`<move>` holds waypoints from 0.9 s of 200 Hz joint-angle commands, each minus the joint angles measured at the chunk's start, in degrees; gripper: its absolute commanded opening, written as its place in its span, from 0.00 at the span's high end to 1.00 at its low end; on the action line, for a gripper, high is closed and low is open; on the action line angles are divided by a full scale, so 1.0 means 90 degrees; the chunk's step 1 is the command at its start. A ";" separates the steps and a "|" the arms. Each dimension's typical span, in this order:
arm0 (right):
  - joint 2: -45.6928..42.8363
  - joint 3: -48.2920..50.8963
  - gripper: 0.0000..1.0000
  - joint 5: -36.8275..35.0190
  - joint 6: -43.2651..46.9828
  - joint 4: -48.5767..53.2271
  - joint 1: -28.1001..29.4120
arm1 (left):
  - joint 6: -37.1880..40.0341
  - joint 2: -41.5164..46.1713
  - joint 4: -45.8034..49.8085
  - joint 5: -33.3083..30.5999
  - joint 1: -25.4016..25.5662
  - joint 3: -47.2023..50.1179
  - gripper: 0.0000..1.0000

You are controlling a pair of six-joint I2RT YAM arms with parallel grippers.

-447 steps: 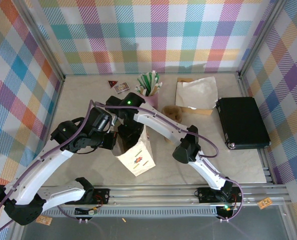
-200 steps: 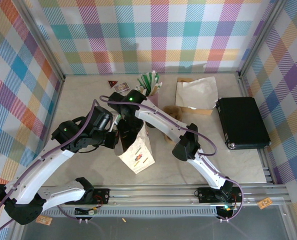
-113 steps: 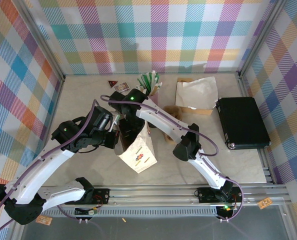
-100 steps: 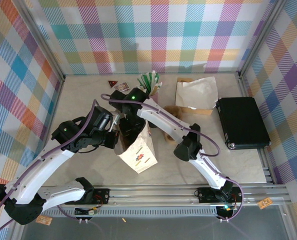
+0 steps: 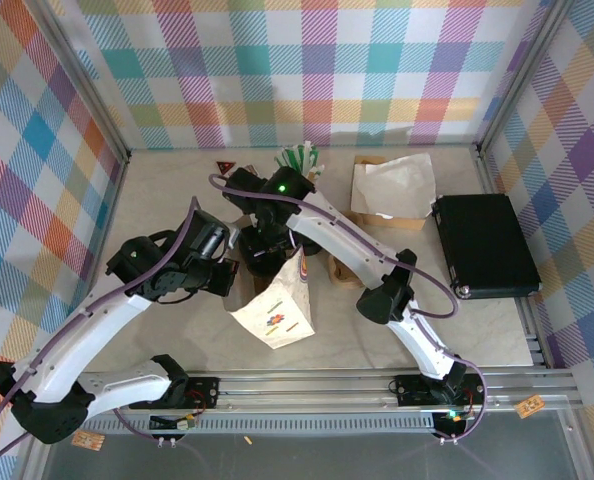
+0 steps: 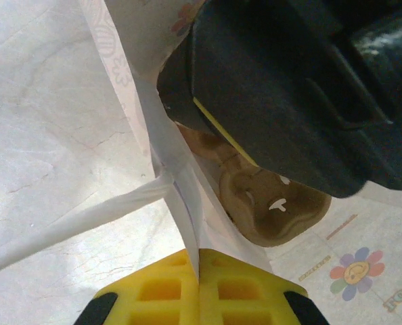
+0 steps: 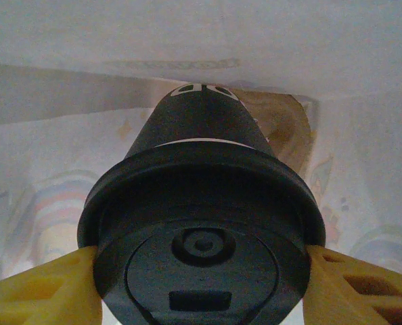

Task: Pack the takeout coffee

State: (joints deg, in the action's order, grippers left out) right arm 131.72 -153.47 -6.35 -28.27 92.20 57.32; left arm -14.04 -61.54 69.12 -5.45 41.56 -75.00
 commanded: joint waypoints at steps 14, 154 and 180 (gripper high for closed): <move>-0.0423 -0.0216 0.42 0.0132 0.0007 0.0766 -0.0098 | 0.0103 -0.0124 0.0430 -0.0448 0.0053 -0.0290 0.99; -0.1163 -0.0012 0.45 0.0768 -0.0102 0.1108 -0.0099 | 0.0535 -0.0061 0.0063 -0.0416 0.0142 -0.0689 0.35; -0.1290 0.0128 0.45 0.0813 -0.0210 0.1111 -0.0099 | 0.0649 -0.0078 -0.0007 -0.0304 0.0147 -0.0832 0.34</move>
State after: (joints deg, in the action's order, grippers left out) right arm 122.76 -153.38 -0.67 -28.47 92.18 56.77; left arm -10.48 -63.13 70.17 -9.50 42.63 -80.01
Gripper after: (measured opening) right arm 0.645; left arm 0.656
